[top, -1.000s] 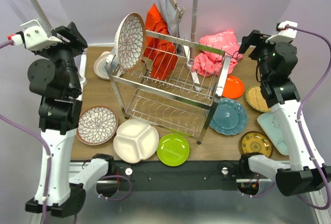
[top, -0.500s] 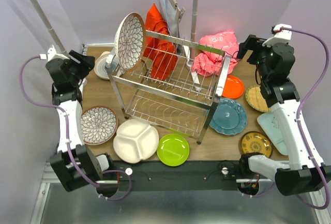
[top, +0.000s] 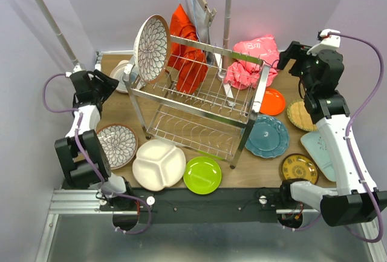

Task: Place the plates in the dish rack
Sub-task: Grab a plate with the left arm

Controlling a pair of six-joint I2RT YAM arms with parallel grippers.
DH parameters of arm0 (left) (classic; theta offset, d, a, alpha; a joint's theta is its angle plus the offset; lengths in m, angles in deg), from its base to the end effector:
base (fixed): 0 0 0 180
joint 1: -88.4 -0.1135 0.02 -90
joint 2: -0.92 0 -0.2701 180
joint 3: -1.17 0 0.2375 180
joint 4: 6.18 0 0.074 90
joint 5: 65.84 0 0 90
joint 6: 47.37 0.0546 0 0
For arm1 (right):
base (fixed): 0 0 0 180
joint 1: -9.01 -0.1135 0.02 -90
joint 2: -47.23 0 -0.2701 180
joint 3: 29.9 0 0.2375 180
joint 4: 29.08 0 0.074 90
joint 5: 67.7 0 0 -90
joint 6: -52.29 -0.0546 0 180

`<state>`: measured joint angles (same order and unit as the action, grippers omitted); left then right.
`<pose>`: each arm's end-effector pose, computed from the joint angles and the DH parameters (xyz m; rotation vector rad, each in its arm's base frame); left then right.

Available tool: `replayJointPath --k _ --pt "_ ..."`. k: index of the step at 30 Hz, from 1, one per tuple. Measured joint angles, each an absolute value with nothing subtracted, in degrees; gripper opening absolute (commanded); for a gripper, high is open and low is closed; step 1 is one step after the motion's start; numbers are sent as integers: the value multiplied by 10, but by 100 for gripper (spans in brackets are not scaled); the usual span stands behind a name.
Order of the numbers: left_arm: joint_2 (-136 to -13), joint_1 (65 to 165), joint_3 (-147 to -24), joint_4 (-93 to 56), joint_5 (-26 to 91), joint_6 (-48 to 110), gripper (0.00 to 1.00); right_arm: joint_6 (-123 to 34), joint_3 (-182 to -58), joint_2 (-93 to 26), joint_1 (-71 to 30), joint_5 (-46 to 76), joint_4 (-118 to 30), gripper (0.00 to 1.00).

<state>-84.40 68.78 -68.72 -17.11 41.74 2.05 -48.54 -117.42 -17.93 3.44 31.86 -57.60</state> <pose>0.3257 0.0986 0.2635 -0.8541 1.8638 -0.5406 0.2530 0.0156 0.4352 0.2022 1.6651 0.0758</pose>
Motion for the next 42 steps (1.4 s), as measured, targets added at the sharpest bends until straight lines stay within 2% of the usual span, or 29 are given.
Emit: replayJointPath --k 6,10,19,32,42 --pt "-897 739 -700 -144 356 2 66 -495 -1174 -185 46 317 -576 100" --pt "-934 780 -698 -118 291 -63 66 -498 -1174 -188 53 317 -577 100" --pt "-971 794 -698 -103 200 -170 66 -503 -1174 -189 65 316 -578 100" --pt "-1071 794 -778 -163 168 -246 56 -505 -1185 -208 74 316 -584 100" --pt "-1117 794 -825 -229 150 -287 54 -508 -1200 -214 80 316 -585 100"
